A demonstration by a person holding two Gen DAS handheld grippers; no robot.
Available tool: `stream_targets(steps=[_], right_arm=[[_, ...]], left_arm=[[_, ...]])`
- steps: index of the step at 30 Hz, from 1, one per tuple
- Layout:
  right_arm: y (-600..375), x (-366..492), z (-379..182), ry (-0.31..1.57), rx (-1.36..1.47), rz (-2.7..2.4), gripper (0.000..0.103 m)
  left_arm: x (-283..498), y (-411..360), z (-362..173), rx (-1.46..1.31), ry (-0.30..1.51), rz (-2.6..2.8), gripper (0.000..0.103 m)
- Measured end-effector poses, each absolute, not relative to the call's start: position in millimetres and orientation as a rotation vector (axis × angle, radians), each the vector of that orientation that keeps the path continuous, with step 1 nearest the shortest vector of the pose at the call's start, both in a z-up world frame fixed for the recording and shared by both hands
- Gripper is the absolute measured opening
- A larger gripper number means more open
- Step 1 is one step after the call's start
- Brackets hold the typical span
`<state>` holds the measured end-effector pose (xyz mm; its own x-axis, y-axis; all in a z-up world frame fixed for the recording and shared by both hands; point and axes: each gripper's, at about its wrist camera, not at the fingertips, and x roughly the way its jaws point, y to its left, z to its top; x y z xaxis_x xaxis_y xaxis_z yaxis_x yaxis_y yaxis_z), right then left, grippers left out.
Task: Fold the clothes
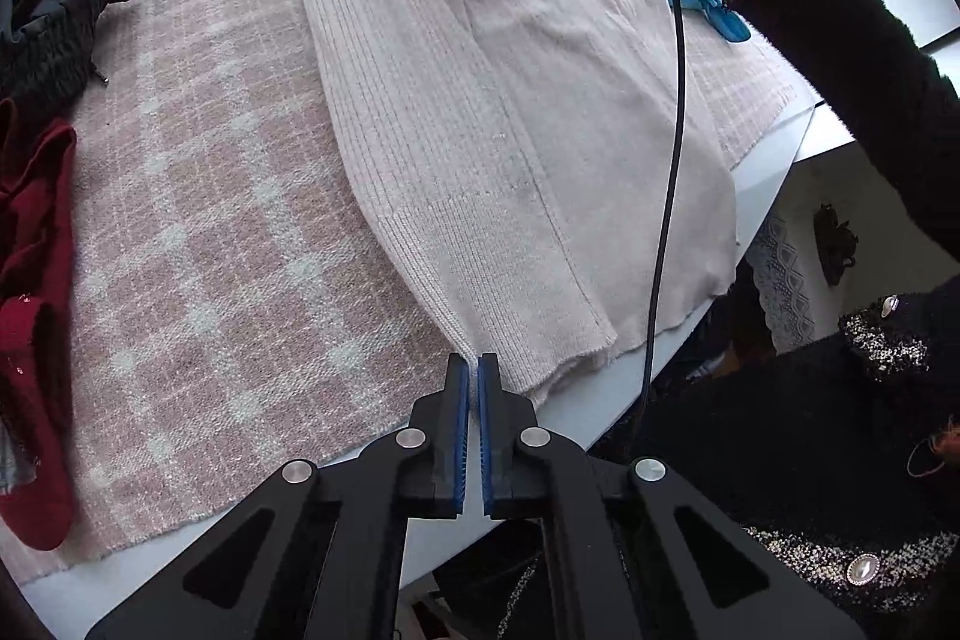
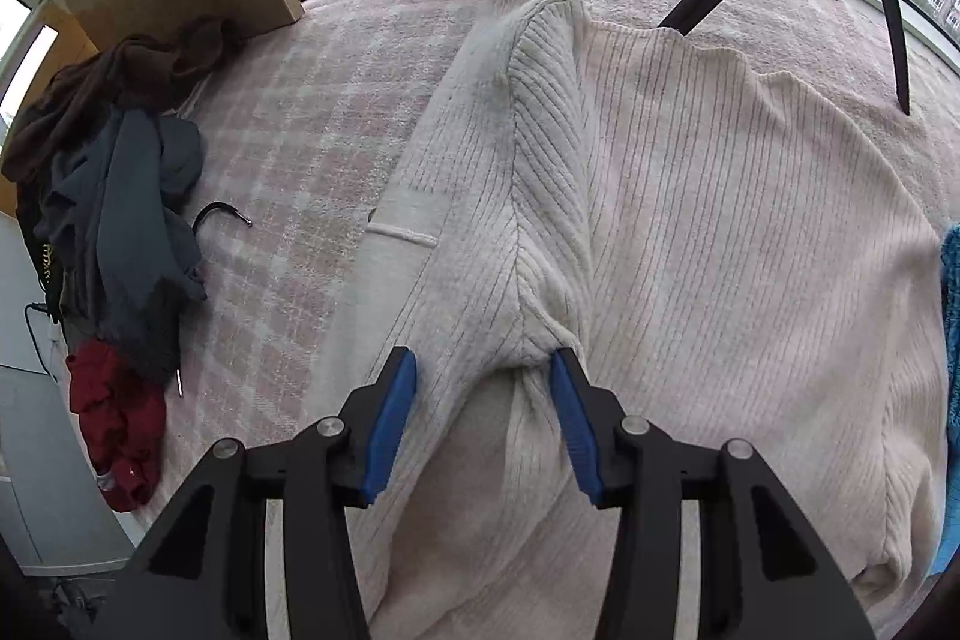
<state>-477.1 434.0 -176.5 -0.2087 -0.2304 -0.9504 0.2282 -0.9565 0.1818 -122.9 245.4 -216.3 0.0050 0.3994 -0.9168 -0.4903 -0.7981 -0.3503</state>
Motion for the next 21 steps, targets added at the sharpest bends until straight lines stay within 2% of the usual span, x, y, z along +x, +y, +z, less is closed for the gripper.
stream_targets(steps=[1, 2, 5, 9, 13, 16, 18, 21], right_arm=[[431.8, -477.3, -178.7, 0.068, 1.774, -2.266, 0.033], [430.0, -477.7, -180.8, 0.132, 1.788, -2.294, 0.028], [434.0, -480.3, -177.1, 0.107, 1.812, -2.283, 0.028], [437.5, -474.4, -155.6, 0.101, 1.775, -2.287, 0.030], [459.1, -468.7, -116.1, -0.119, 1.626, -2.285, 0.030], [468.0, -474.2, -83.2, -0.228, 1.512, -2.325, 0.029], [467.3, -492.2, -74.5, -0.205, 1.463, -2.354, 0.025], [459.2, -525.5, -73.3, -0.139, 1.431, -2.394, 0.025]], left_arm=[[-122.1, 247.0, -222.4, -1.690, 0.124, 1.854, 0.002], [-121.4, 248.7, -230.6, -1.716, 0.149, 1.846, 0.002], [-123.9, 244.9, -230.9, -1.724, 0.124, 1.847, 0.002], [-130.4, 232.0, -205.9, -1.714, 0.089, 1.881, 0.002], [-144.9, 246.3, -170.0, -1.606, 0.130, 1.923, 0.001], [-170.5, 267.2, -146.5, -1.523, 0.113, 1.944, 0.006], [-197.9, 280.0, -156.1, -1.515, 0.128, 1.961, 0.006], [-221.1, 298.7, -184.2, -1.549, 0.138, 1.934, 0.006]])
